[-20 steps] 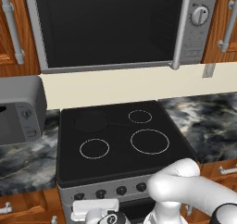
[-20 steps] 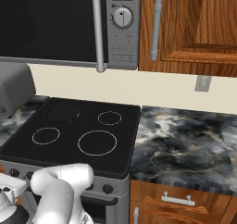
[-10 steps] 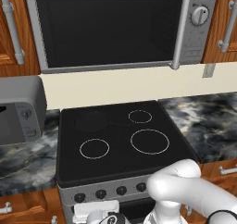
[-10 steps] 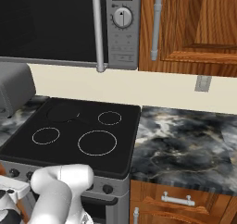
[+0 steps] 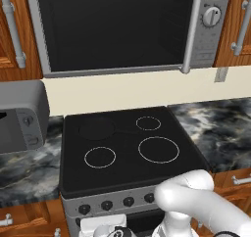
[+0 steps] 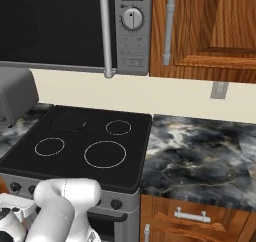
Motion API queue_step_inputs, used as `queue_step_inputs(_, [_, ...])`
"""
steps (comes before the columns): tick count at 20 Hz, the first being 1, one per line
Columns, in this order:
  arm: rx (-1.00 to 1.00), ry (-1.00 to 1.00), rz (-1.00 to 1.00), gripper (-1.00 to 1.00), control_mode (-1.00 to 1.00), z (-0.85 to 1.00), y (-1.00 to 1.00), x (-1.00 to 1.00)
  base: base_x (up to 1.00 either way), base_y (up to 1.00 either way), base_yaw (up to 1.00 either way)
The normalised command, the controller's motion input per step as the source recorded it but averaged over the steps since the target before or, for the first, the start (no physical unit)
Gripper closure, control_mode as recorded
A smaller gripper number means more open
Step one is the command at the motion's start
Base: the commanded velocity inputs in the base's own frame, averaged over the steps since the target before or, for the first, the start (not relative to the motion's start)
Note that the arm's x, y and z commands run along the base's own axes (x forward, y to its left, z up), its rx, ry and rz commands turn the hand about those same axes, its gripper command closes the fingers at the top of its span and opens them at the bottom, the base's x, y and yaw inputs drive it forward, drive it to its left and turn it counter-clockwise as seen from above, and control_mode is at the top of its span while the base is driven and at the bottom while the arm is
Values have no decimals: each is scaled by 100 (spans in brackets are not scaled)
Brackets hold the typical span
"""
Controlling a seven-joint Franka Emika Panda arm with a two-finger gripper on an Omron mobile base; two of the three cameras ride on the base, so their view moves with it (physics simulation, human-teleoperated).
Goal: Turn on the rear left burner of the stove.
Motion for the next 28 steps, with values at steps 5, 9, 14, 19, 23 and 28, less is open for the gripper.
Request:
queue_step_inputs(5, [0,0,0,-100,-100,-14,-8,10,0,0,0])
queue_step_inputs(9, [0,0,0,-100,-100,-11,-1,18,0,0,0])
queue_step_inputs(14, [0,0,0,-100,-100,-12,0,32,0,0,0])
queue_step_inputs(19, [0,0,0,-100,-100,-25,0,28,0,0,0])
queue_step_inputs(23, [0,0,0,-100,-100,-17,0,15,0,0,0])
queue_step_inputs(28, [0,1,0,100,-100,0,-2,2,0,0,0])
